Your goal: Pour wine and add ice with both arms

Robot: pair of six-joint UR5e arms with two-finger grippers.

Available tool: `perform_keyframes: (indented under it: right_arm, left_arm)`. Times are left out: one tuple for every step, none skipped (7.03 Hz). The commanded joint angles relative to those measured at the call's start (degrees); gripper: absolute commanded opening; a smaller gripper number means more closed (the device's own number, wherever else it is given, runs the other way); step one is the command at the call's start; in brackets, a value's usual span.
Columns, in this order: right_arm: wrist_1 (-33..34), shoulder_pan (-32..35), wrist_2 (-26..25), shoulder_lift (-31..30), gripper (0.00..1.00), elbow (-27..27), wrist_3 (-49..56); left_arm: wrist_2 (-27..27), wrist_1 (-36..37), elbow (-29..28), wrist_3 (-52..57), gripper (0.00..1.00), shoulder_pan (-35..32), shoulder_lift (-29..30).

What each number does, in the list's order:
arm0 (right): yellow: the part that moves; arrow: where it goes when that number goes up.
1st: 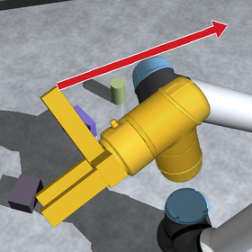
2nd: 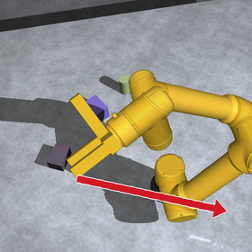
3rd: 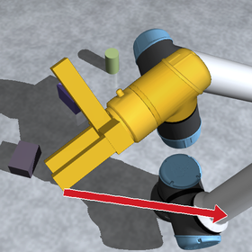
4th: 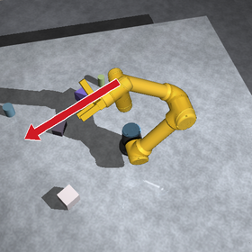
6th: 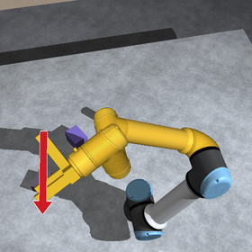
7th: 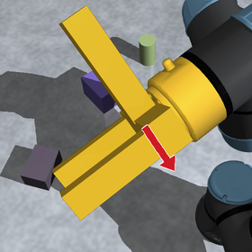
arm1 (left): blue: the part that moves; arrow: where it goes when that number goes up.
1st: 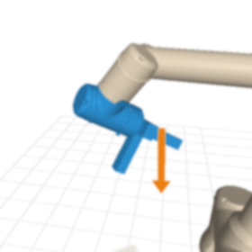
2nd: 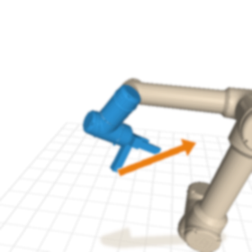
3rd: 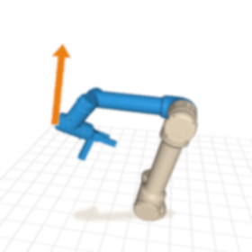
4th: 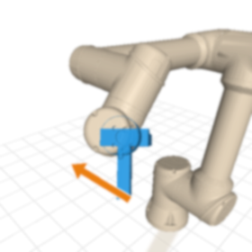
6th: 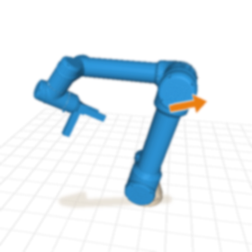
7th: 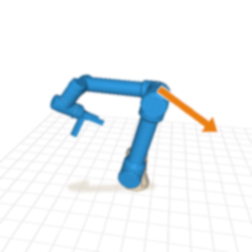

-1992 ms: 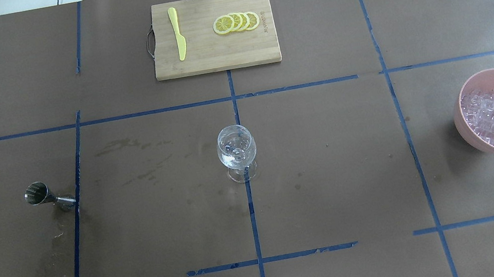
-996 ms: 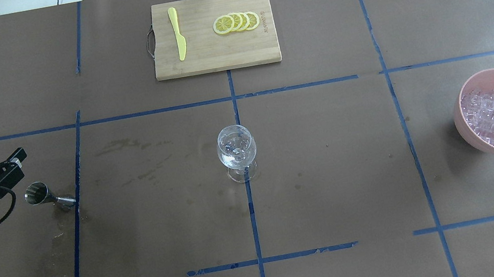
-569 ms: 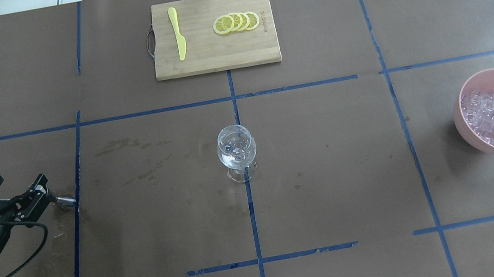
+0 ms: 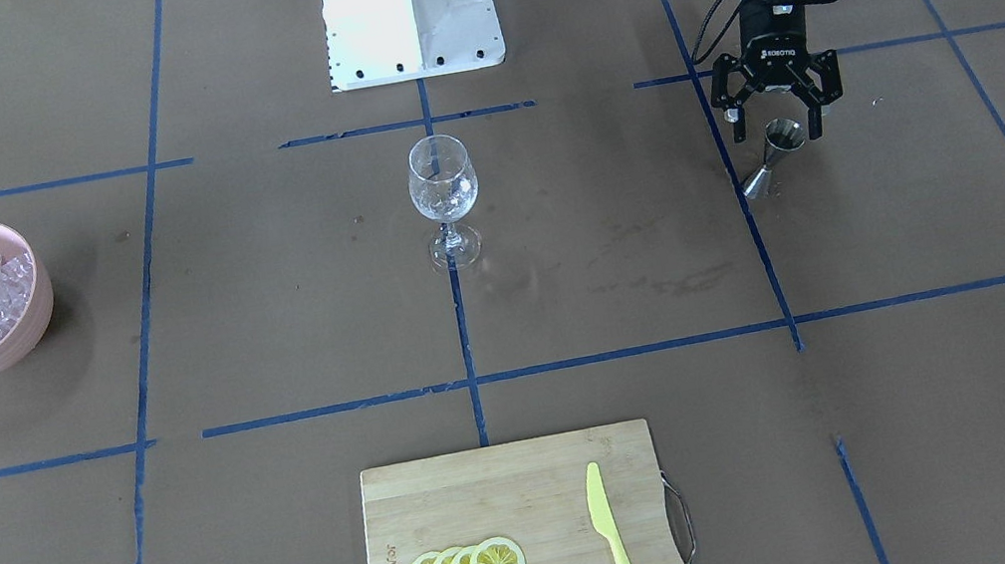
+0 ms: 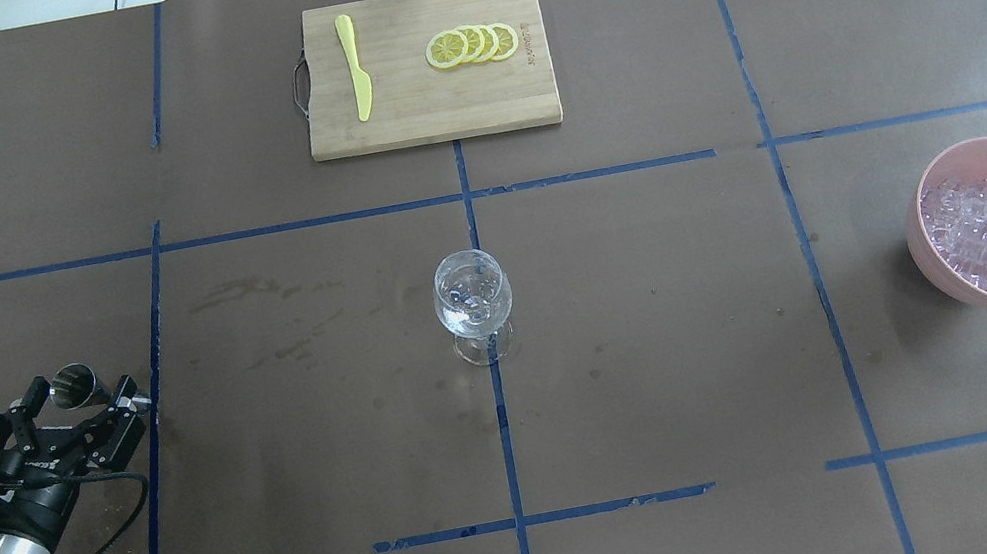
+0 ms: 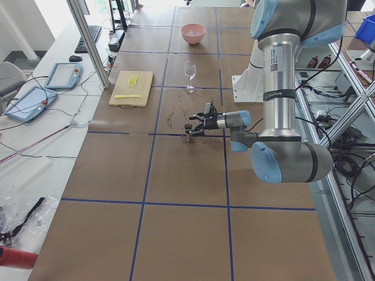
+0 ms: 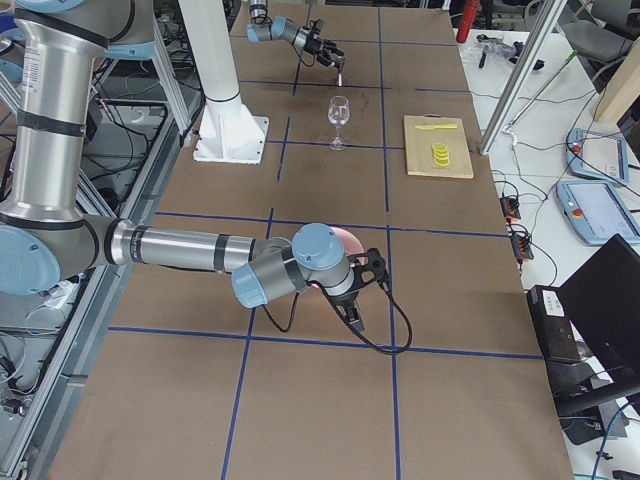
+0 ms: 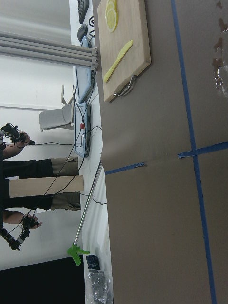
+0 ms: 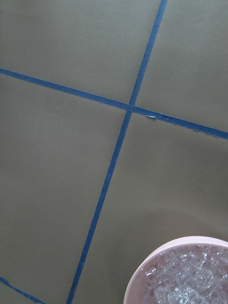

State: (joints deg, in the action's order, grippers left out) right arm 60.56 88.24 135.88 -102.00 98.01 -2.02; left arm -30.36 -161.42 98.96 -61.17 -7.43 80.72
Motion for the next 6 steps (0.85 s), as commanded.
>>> perform_keyframes:
  right_arm:
    - [0.0,0.0,0.0,0.04,1.0,-0.01,0.0]
    - [0.0,0.0,0.0,-0.04,1.0,-0.01,0.0]
    - [0.0,0.0,0.0,0.04,1.0,-0.01,0.0]
    - [0.0,0.0,0.0,0.04,1.0,-0.01,0.0]
    - [0.0,0.0,0.0,0.04,1.0,0.08,0.0]
    - [0.0,0.0,0.0,0.04,1.0,0.08,0.0]
  left_arm:
    - [1.35,-0.3,-4.03,-2.01,1.0,0.75,1.63]
    - [1.53,-0.3,-6.3,-4.64,0.99,1.1,2.68]
    - [1.54,-0.3,-7.54,-4.84,0.99,1.1,3.82]
    - [2.14,-0.3,-8.08,-4.84,0.96,1.1,3.83]
    - [2.15,-0.3,-8.34,-4.84,0.85,1.1,3.83]
    - [2.15,-0.39,-8.26,-4.84,0.64,1.1,3.83]
